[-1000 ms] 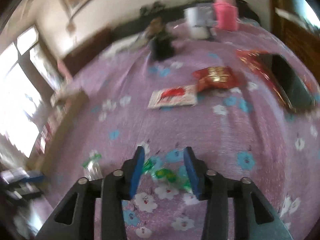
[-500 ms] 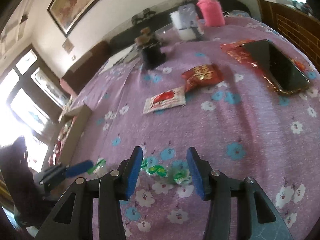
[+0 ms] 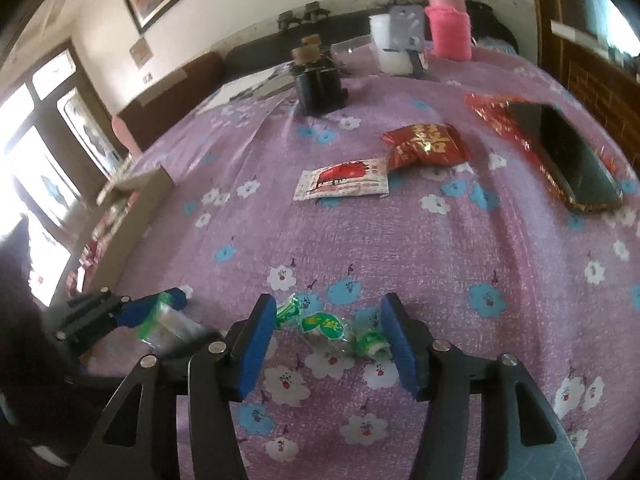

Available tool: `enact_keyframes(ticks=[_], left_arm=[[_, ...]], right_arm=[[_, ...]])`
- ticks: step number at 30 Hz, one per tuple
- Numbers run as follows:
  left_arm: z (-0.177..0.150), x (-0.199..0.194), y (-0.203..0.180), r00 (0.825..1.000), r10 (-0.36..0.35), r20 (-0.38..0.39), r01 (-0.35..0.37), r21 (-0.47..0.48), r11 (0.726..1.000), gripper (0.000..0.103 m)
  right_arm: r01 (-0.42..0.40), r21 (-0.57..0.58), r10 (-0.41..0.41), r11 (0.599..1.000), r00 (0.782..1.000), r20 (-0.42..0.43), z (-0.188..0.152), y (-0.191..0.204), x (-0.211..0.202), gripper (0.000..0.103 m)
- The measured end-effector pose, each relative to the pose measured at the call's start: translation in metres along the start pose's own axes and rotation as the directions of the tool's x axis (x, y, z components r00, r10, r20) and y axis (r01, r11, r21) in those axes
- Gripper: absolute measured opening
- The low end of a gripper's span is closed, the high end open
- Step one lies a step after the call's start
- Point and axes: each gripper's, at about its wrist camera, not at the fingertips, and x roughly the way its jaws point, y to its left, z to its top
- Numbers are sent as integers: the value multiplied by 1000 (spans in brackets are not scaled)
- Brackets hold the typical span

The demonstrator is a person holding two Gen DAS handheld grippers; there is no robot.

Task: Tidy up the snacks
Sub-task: 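Grasp the green-wrapped candy with the right gripper while the left grasps a clear bag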

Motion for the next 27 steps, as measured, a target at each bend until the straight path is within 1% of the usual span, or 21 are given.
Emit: enact_keyframes(ticks=[1,2,3,4,6,9,11,12,13,15,18,19,21,22,23,24,25,26,27], left_arm=[[0,-2,3,1000,-4,5,4,-13,1000,26],[-1,-5,5,1000,-8,7,8,-24,1000,25],[-2,-8,9,1000,-13,11,13,-38,999,24],[-2,-10,11,1000,-15,14,16,-49,999,24],[-4,-18,17,999,-21,27,23,-78,997,24],[-7,-31,26,998,-34,52,40,-110,993,20],[-10,-41,31,996,-45,71,55,-131,990,19],[-11,-45,33,996,-49,79,60,-137,989,14],[-12,-50,35,995,-54,86,66,-144,987,13],[-16,-59,41,992,-65,105,82,-163,983,13],[-20,-70,52,988,-86,129,110,-191,975,13],[-21,-71,54,989,-91,120,113,-192,975,13],[-22,-64,59,992,-105,70,117,-206,972,14],[-25,-60,60,992,-114,52,123,-221,967,16],[-27,-55,60,993,-117,32,121,-232,965,26],[-28,-51,57,994,-110,21,112,-229,967,38],[-28,-48,53,995,-94,20,96,-208,973,45],[-27,-47,47,997,-67,30,72,-178,981,55],[-27,-47,44,998,-47,40,52,-154,987,61]], right_arm=[[27,-31,-27,999,1000,0,-1,5,1,55],[55,-60,-55,997,999,2,-3,10,1,44],[78,-95,-78,992,997,4,-5,17,2,26],[83,-110,-83,990,997,5,-6,19,3,20],[88,-132,-88,987,996,10,-7,24,2,20],[83,-120,-81,989,996,26,-7,21,-1,20],[69,-98,-64,993,997,53,-5,18,-6,20],[68,-87,-63,994,996,66,-4,15,-9,20],[72,-72,-66,995,995,80,-3,12,-11,20],[79,-42,-75,996,993,94,-1,6,-13,20],[75,13,-76,997,993,91,2,-6,-12,20],[76,27,-78,997,993,87,2,-9,-11,20],[76,44,-79,996,994,77,3,-12,-9,20],[74,48,-77,996,995,71,3,-13,-8,20],[77,49,-80,996,995,67,3,-13,-7,20],[79,49,-82,996,994,65,2,-13,-6,20],[78,50,-82,996,995,65,2,-13,-6,20],[79,51,-83,996,994,65,2,-13,-7,20],[80,52,-83,995,995,63,1,-13,-6,21]])
